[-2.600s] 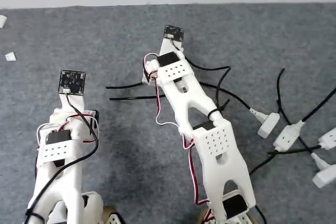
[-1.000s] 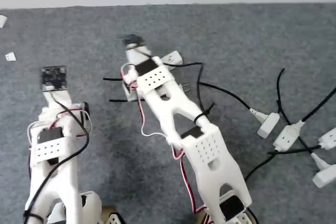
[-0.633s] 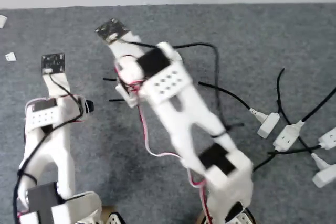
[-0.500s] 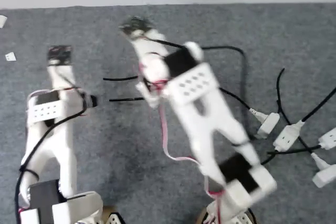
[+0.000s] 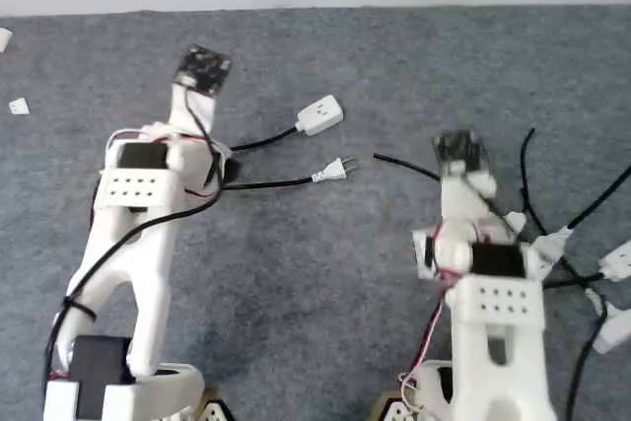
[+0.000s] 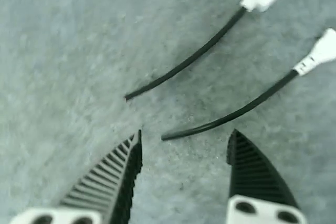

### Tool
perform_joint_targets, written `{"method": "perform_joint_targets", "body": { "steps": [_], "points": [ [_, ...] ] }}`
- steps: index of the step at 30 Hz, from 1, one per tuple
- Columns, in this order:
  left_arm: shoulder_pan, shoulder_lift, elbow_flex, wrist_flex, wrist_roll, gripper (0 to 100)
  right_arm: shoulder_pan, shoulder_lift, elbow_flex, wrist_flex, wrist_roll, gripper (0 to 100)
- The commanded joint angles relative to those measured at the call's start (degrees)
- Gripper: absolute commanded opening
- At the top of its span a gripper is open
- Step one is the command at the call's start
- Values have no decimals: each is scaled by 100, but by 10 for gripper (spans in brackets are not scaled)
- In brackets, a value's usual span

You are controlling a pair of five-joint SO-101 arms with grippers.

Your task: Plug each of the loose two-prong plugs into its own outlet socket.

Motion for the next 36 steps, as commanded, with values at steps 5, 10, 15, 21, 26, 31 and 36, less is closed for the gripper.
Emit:
{"method": "perform_joint_targets", "body": {
  "steps": [5,10,15,21,26,31,36],
  "points": [
    [-369,1037,-1015,-185,-1248,250,180,-365,976,-866,571,9],
    [-536,2233,-2343,97,-1257,250,154,-356,1275,-1481,738,9],
    [-466,3332,-3266,334,-1820,248,145,-356,1345,-1719,774,9],
    [-484,4211,-3714,308,-2822,246,66,-356,1380,-1807,774,9],
    [-475,4615,-4075,-44,-2901,246,-31,-356,1389,-1807,774,9],
    [-554,4818,-4409,-105,-2892,246,-40,-356,1424,-1807,782,9],
    [-519,4826,-4690,176,-2892,246,-48,-356,1442,-1877,782,9]
  ]
}}
